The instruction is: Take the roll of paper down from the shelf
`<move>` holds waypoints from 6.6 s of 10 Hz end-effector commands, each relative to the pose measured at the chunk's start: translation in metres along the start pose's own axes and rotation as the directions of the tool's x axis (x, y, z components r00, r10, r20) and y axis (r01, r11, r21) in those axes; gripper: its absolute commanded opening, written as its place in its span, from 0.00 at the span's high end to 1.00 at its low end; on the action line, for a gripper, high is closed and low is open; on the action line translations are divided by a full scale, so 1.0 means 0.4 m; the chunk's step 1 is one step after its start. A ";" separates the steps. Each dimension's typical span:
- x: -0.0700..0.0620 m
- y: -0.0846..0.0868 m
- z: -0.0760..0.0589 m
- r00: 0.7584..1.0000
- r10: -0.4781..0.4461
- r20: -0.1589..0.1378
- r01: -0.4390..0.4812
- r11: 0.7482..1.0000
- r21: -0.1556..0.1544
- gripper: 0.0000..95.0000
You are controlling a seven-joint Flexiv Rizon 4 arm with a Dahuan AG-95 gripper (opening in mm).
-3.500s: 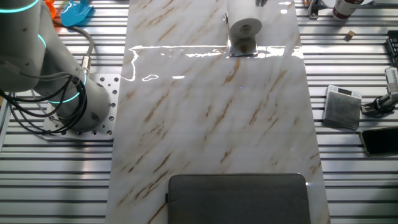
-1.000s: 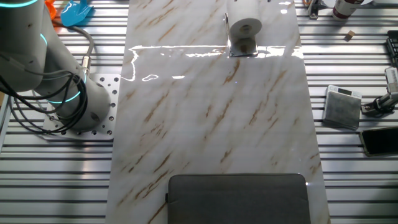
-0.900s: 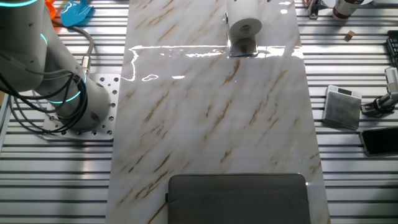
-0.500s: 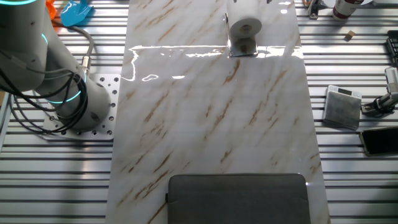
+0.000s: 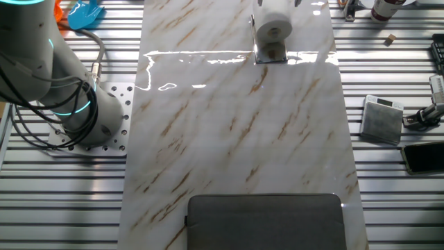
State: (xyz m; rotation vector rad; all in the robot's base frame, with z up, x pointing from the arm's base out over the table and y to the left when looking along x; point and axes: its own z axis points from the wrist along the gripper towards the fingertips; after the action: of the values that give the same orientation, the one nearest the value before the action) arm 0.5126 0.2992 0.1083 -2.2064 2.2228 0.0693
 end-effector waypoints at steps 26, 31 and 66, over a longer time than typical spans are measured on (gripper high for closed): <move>-0.028 0.013 0.052 1.000 0.013 -0.026 -0.012 0.999 0.041 1.00; -0.024 0.009 0.032 1.000 0.018 -0.018 -0.018 0.999 0.045 1.00; 0.108 0.031 -0.006 1.000 0.018 -0.026 -0.014 0.993 0.121 1.00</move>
State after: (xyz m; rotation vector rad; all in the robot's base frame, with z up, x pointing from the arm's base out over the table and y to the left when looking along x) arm 0.4993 0.2562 0.1087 -2.1408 2.1944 -0.0923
